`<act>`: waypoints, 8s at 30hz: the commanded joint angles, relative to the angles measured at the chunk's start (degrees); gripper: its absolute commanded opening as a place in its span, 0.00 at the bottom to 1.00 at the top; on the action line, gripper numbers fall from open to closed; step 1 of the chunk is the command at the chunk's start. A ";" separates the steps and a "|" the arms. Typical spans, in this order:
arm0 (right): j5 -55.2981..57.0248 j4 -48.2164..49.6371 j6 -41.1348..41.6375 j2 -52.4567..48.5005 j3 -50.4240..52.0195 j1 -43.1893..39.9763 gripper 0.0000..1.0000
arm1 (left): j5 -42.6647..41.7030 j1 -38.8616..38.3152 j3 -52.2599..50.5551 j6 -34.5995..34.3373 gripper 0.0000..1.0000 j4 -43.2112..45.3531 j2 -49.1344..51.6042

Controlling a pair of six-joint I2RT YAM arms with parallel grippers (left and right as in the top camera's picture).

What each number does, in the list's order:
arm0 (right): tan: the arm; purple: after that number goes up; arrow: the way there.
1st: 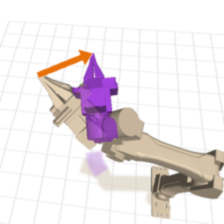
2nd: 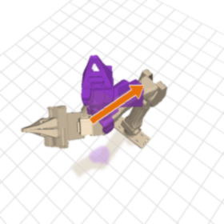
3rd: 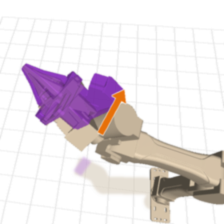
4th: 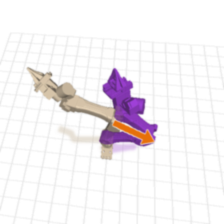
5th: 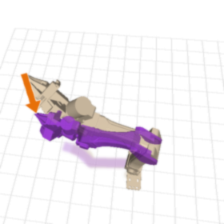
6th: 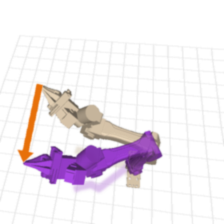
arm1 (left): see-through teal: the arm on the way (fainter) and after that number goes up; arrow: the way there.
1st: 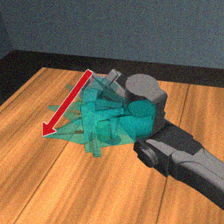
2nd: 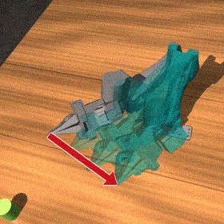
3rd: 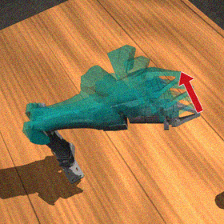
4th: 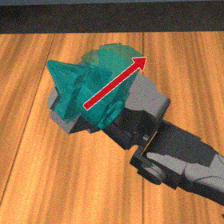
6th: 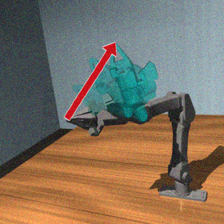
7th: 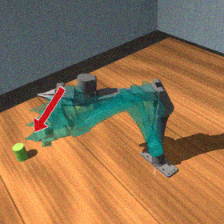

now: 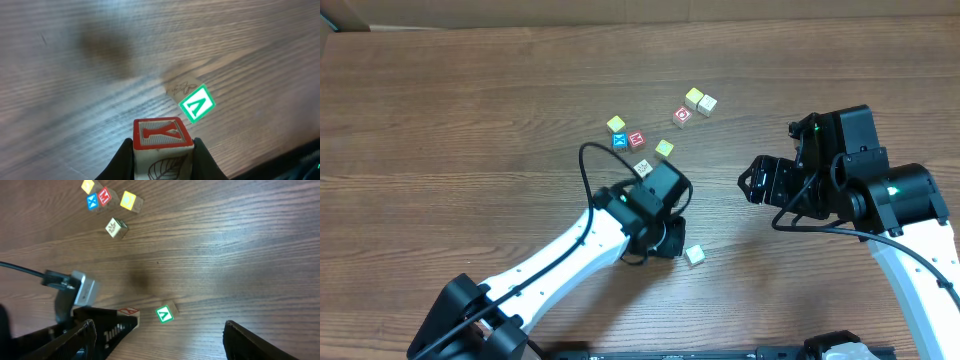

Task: Flip 3 blocks
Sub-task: 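Carry the Y block with the left gripper and set it beside the A block, then open the left gripper and move it back to the block cluster, then grasp the green-bordered E block with the left gripper, then carry the E block with the left gripper and place it beside the Y block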

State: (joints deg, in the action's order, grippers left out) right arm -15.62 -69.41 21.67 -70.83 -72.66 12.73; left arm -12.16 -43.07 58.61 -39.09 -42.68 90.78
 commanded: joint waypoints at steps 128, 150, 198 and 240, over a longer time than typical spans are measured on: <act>-1.01 -3.10 -5.20 -5.60 -0.09 4.57 0.88 | -0.90 18.43 32.79 21.24 0.75 -3.87 28.28; -1.20 -4.44 -4.48 -5.60 -0.09 4.57 0.88 | 2.27 19.54 32.57 30.40 0.82 -6.27 29.88; -2.03 -3.21 -3.91 -5.60 -0.09 4.57 0.89 | 3.69 19.80 36.17 23.65 0.38 -15.82 36.02; -0.92 -4.52 -4.17 -5.60 -0.09 4.57 0.90 | 4.33 13.22 11.78 21.24 0.18 -18.21 12.63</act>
State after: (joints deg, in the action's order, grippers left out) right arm -17.17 -73.93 17.76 -76.51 -72.64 16.97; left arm -3.05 -29.65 76.79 -18.92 -62.94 104.07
